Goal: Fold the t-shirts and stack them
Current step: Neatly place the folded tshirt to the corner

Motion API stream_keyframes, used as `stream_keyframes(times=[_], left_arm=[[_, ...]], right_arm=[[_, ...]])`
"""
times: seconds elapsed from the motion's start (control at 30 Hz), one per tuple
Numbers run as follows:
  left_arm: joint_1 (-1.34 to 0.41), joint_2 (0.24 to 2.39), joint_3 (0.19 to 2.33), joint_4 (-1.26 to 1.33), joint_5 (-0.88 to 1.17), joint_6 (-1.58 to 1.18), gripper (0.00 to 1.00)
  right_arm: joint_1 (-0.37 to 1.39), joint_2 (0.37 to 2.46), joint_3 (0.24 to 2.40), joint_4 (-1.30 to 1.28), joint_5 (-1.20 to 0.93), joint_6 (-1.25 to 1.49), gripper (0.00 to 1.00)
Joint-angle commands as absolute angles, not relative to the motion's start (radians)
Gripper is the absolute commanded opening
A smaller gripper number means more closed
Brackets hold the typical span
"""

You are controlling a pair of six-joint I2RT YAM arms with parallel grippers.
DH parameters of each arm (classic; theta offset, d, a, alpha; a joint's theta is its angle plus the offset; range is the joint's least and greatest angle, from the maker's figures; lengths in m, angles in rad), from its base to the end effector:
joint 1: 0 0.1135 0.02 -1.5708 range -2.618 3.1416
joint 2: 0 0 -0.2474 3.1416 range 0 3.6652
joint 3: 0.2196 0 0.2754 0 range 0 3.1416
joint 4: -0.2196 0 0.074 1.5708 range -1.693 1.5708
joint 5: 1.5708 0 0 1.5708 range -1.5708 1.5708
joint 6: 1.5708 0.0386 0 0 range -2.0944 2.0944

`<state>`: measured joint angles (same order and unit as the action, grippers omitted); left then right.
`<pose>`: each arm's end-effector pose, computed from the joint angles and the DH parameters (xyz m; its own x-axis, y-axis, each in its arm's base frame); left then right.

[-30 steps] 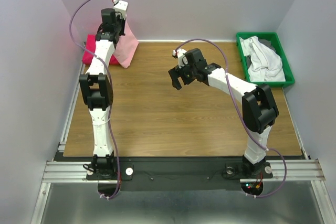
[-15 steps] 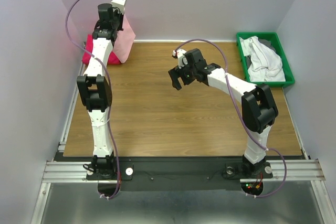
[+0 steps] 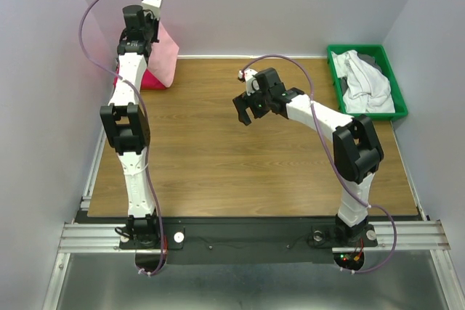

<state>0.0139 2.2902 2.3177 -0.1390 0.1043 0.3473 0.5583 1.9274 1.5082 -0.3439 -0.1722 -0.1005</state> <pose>0.5617 0.0038 0.3544 -0.0741 0.3375 -0.9384 0.1222 0.9370 0.3274 0.3843 0.2478 0.2133 -0.5204 -0.4415 -0.7309 -0.6826 0.7294 0.0453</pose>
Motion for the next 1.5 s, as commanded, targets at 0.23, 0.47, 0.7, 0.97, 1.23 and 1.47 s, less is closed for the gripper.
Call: stream_keyframes(times=[0.23,0.47,0.7,0.97,1.23,1.47], left_arm=[[0.081,2.313,2.368,-0.052,0.156,0.397,0.0],[0.103,2.355,2.384,-0.017,0.192,0.426,0.0],[0.118,2.393,2.407,0.024,0.193,0.44,0.0],[0.149,2.418,2.419,0.06,0.187,0.469,0.0],[0.178,2.45,2.385,0.092,0.181,0.489,0.0],[0.196,2.493,2.381,0.14,0.173,0.508,0.0]], right_arm=[[0.565,1.951,1.56,-0.331,-0.175,-0.095,1.0],[0.565,1.962,1.563,-0.336,-0.178,-0.095,1.0],[0.565,1.974,1.571,-0.342,-0.178,-0.097,1.0],[0.565,1.983,1.575,-0.347,-0.179,-0.095,1.0],[0.565,1.999,1.583,-0.351,-0.181,-0.095,1.0],[0.565,2.008,1.578,-0.356,-0.179,-0.095,1.0]])
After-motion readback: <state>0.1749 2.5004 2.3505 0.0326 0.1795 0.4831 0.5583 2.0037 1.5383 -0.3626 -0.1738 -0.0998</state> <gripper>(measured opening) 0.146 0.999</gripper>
